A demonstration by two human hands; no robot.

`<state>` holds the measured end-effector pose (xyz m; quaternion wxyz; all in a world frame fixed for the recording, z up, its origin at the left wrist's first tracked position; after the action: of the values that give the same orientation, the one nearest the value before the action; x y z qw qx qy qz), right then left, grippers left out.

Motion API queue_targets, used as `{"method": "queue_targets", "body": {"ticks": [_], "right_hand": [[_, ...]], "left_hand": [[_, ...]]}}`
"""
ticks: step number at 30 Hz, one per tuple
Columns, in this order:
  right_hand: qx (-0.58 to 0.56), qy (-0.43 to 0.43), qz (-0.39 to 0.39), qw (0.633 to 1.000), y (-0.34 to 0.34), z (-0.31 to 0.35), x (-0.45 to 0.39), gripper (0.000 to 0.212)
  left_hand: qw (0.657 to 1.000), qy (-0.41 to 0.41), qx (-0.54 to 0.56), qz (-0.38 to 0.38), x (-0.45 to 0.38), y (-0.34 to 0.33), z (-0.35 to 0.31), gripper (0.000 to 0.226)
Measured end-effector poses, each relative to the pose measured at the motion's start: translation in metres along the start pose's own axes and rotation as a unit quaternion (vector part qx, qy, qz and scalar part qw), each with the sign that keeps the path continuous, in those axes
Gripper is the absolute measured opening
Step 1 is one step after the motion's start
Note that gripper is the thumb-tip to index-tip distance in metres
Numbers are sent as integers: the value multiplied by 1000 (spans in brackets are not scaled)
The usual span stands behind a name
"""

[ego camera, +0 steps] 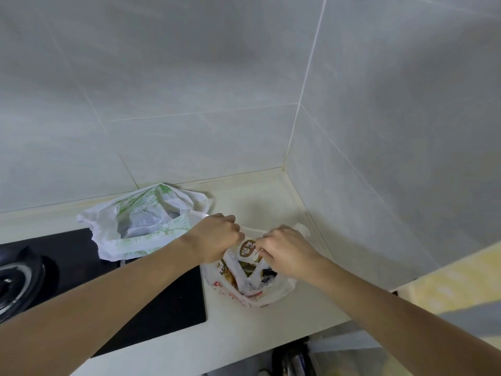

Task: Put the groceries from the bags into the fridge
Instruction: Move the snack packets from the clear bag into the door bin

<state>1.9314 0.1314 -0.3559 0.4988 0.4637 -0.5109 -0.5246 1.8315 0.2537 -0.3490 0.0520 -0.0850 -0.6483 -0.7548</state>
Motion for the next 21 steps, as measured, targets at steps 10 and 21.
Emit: {"method": "queue_targets", "body": {"ticks": [10,21], "right_hand": [[99,-157,32,982,-64,-48,48,26],[-50,-140,128,981,-141,-64,69,110]], "left_hand": [[990,56,-27,126,0,-78,6,41],[989,-13,138,45,14,-159,9,66]]}}
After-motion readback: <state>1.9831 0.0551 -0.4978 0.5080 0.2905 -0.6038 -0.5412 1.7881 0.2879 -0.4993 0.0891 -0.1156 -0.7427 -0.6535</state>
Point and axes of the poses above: each hand's wrist, its own x-axis away from the middle knuckle, its own y-axis out of the back of the hand, z = x × y, the point moved 5 cm from there along -x, towards the middle knuckle, and after that the axes turned 3 degrees about x, right-handed, at the moved point
